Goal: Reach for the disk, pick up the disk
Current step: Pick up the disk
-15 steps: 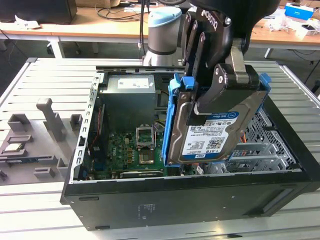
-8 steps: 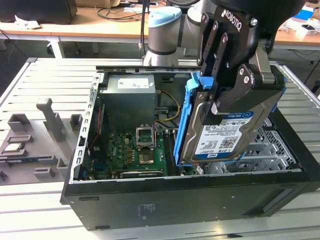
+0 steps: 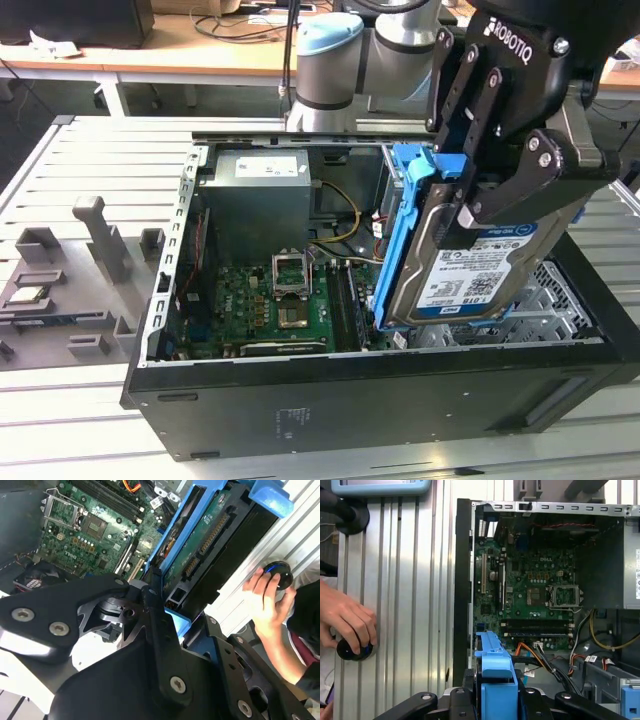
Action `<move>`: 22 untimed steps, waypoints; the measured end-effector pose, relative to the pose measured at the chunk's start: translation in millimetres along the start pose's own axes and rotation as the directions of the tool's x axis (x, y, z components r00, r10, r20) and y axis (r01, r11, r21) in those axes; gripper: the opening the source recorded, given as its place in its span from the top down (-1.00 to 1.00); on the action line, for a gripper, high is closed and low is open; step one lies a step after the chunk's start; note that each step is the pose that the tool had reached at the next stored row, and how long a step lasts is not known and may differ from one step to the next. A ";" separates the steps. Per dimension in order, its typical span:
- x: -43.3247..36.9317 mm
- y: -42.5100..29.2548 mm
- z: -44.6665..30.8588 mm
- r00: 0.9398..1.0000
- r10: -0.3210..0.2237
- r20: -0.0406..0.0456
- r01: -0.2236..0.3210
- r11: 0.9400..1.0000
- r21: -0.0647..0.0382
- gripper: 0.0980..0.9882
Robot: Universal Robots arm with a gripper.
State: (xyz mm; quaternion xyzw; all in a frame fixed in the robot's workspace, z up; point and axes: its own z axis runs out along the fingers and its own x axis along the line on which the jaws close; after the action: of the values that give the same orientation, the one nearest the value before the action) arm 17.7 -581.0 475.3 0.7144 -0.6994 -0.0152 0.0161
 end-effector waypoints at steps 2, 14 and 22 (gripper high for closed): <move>0.1 -4.3 -0.2 1.000 0.000 0.000 0.000 1.000 0.000 0.39; 0.8 -38.3 -1.6 1.000 0.000 0.000 0.000 1.000 0.000 0.39; 1.2 -55.5 -2.4 1.000 0.000 0.000 0.000 1.000 0.000 0.39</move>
State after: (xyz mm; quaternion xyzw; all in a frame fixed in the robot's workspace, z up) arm 73.2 -581.0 475.1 0.7144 -0.6993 -0.0153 0.0161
